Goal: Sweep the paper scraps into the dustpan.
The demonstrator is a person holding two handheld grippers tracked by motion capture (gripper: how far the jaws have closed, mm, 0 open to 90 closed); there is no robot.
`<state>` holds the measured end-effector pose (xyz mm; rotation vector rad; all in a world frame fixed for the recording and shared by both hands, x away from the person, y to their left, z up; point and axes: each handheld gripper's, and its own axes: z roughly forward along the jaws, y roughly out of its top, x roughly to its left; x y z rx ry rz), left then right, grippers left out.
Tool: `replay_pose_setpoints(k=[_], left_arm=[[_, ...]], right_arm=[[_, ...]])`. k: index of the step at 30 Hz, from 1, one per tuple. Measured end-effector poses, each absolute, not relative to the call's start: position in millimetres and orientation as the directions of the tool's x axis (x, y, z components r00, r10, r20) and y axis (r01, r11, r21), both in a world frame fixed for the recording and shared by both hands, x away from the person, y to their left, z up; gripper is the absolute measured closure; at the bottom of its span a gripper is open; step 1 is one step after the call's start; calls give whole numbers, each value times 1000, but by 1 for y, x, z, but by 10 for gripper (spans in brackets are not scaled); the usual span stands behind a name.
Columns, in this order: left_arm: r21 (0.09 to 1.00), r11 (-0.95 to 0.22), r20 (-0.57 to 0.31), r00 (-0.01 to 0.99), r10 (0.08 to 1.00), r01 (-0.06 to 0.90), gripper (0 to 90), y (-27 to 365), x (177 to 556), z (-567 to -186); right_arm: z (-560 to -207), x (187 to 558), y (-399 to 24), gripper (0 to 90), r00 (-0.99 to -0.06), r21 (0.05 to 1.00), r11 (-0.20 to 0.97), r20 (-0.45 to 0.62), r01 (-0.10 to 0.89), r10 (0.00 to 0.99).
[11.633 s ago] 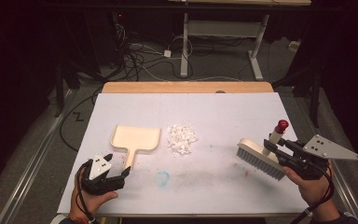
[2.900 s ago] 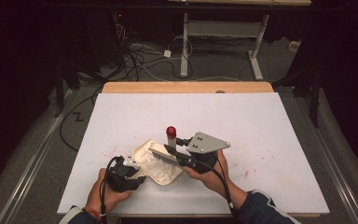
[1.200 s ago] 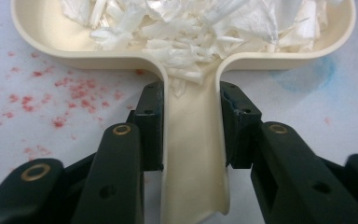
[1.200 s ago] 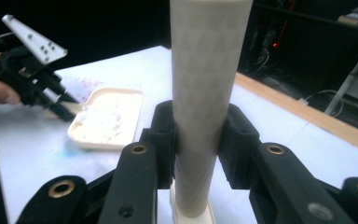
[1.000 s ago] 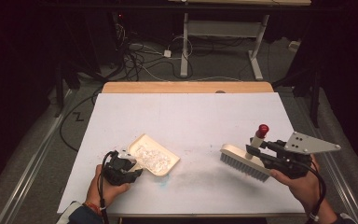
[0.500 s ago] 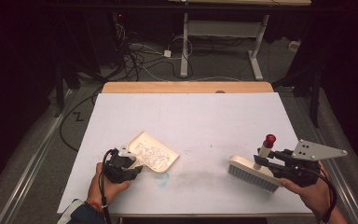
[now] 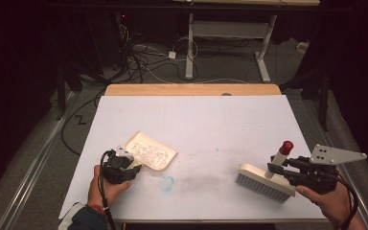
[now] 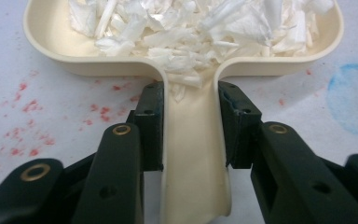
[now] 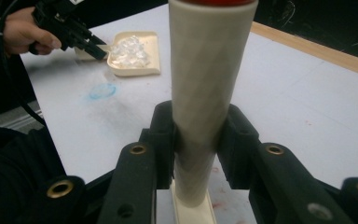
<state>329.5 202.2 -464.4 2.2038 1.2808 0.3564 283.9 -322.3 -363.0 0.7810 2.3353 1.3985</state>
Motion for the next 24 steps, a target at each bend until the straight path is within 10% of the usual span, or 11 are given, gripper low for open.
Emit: replay_pose_setpoints(k=[24], left_arm=[[603, -267, -46, 367, 929, 752, 629, 217, 332, -472]], right_arm=[[-364, 317, -316, 702, -792, 857, 406, 3, 316, 610]])
